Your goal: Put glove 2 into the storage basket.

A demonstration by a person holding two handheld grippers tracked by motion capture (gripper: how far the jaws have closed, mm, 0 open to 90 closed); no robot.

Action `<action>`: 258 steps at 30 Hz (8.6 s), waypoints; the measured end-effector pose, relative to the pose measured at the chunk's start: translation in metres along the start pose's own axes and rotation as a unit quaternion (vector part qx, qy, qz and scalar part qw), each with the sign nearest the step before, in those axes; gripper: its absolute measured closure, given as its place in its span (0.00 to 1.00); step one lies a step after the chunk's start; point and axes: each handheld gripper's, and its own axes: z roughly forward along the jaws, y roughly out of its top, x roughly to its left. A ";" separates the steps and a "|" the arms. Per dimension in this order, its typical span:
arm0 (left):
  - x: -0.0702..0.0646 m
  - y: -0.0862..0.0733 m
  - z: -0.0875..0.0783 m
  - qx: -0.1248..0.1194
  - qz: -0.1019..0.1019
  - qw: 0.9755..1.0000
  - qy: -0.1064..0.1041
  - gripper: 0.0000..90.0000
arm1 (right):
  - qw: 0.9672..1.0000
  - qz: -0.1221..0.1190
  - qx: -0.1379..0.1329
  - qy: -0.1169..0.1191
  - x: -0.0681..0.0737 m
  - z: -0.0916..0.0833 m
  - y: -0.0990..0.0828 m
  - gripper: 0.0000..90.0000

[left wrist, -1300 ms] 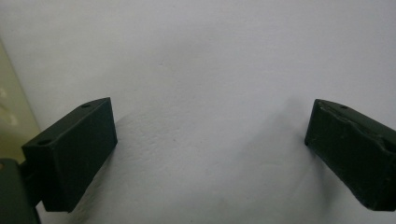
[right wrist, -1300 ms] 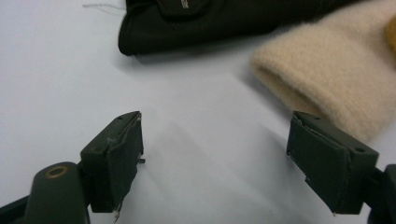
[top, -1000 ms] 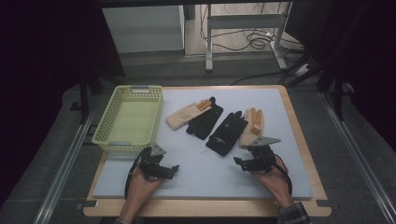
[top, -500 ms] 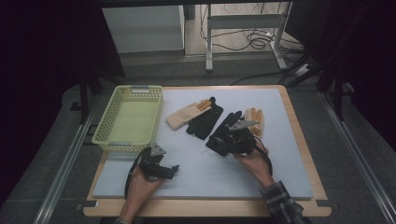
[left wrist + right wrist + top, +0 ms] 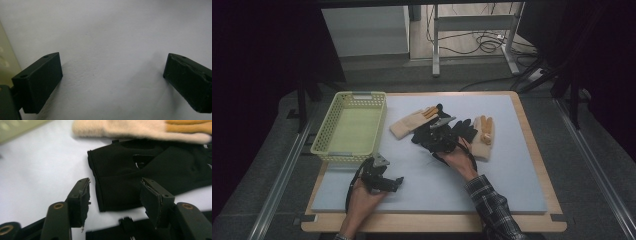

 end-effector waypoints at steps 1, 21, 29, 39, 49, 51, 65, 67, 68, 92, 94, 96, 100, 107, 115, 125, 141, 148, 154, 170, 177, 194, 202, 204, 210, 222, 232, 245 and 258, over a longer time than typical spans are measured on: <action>0.000 0.000 0.000 0.000 0.000 1.000 0.000 0.03 | 1.000 -0.008 0.006 -0.008 0.001 0.005 0.001 0.48; 0.000 0.000 0.000 -0.001 0.000 1.000 0.000 0.03 | 0.996 -0.032 -0.008 0.084 0.047 -0.057 0.005 0.75; 0.000 0.000 0.000 0.000 -0.001 1.000 0.000 0.03 | 1.000 -0.002 -0.015 -0.016 0.021 -0.043 -0.007 0.48; 0.000 0.000 0.000 0.000 -0.001 1.000 0.000 0.03 | 0.998 0.032 0.019 -0.052 0.010 0.005 -0.010 0.69; 0.000 0.000 0.000 0.001 0.000 1.000 0.000 0.03 | 0.999 0.030 0.005 -0.012 0.014 -0.023 0.003 0.87; 0.000 0.000 0.000 0.000 0.001 1.000 0.000 0.03 | 1.000 0.021 -0.001 -0.001 0.019 -0.035 0.006 0.87; 0.000 0.000 0.000 -0.003 -0.004 1.000 0.000 0.03 | 0.997 -0.015 -0.027 0.074 0.061 -0.097 -0.024 0.86; 0.000 0.000 0.000 -0.003 -0.004 1.000 -0.001 0.03 | 0.996 -0.017 -0.025 0.080 0.069 -0.099 -0.035 0.86; 0.000 0.000 0.000 -0.003 -0.004 1.000 -0.001 0.03 | 0.996 -0.016 -0.023 0.085 0.072 -0.099 -0.041 0.86; 0.000 0.000 0.000 -0.001 -0.001 1.000 0.000 0.03 | 0.999 0.015 -0.035 0.015 0.019 -0.098 -0.079 0.57; 0.000 0.000 0.000 -0.001 -0.001 1.000 0.000 0.03 | 0.999 0.022 -0.034 -0.004 0.007 -0.094 -0.077 0.59; 0.000 0.000 0.000 -0.001 -0.001 1.000 0.000 0.03 | 0.999 0.028 -0.033 -0.021 -0.005 -0.090 -0.074 0.59; 0.000 0.000 0.000 -0.001 -0.001 1.000 0.000 0.03 | 0.997 0.038 -0.034 -0.053 -0.023 -0.079 -0.068 0.51; 0.000 0.000 0.000 -0.001 -0.001 1.000 -0.001 0.03 | 0.994 0.062 -0.029 -0.084 -0.047 -0.051 -0.053 0.40; 0.000 0.000 0.000 -0.001 -0.001 1.000 0.000 0.03 | 0.992 0.056 -0.016 -0.112 -0.049 -0.034 -0.052 0.72; 0.000 0.000 0.000 -0.001 -0.001 1.000 -0.001 0.03 | 0.992 0.050 -0.018 -0.116 -0.049 -0.039 -0.045 0.95; 0.000 0.000 0.000 -0.001 -0.001 1.000 0.000 0.03 | 0.992 0.050 -0.098 -0.061 -0.051 -0.113 -0.025 0.95; 0.000 0.000 0.000 -0.002 -0.002 1.000 0.000 0.03 | 0.992 0.023 -0.121 -0.009 -0.003 -0.138 -0.032 0.95; 0.000 0.000 0.000 -0.002 -0.003 1.000 0.000 0.03 | 0.992 0.015 -0.123 0.028 0.039 -0.139 -0.046 0.95; 0.000 0.000 0.000 -0.001 -0.001 1.000 0.000 0.03 | 0.993 0.005 -0.110 0.031 0.095 -0.096 -0.084 0.91; 0.000 0.000 0.000 -0.001 -0.001 1.000 0.000 0.03 | 0.995 -0.003 -0.086 0.043 0.094 -0.085 -0.093 0.67; -0.002 -0.003 -0.005 -0.002 0.010 1.000 -0.002 0.05 | 0.997 0.003 -0.065 0.048 0.049 -0.121 -0.122 0.94; 0.003 -0.015 -0.015 0.000 0.010 1.000 -0.008 0.04 | 0.993 0.003 -0.051 0.111 0.058 -0.118 -0.141 0.98; 0.004 -0.016 -0.016 0.000 0.015 1.000 -0.012 0.05 | 0.992 -0.003 -0.047 0.116 0.063 -0.116 -0.141 0.98; 0.009 -0.018 -0.018 -0.002 0.027 0.999 -0.024 0.07 | 0.991 -0.024 -0.031 0.125 0.075 -0.108 -0.140 0.98; 0.010 -0.019 -0.019 -0.003 0.032 0.999 -0.026 0.07 | 0.991 -0.033 -0.042 0.120 0.091 -0.090 -0.126 0.98; 0.020 -0.023 -0.022 0.000 0.032 0.999 -0.027 0.06 | 0.993 -0.034 -0.045 0.101 0.095 -0.069 -0.104 0.98; 0.019 -0.023 -0.022 0.000 0.031 0.999 -0.026 0.05 | 0.993 -0.038 -0.042 0.105 0.101 -0.055 -0.089 0.94; 0.019 -0.023 -0.022 -0.005 0.028 0.999 -0.027 0.05 | 0.998 -0.011 -0.055 0.038 0.056 -0.097 -0.108 0.73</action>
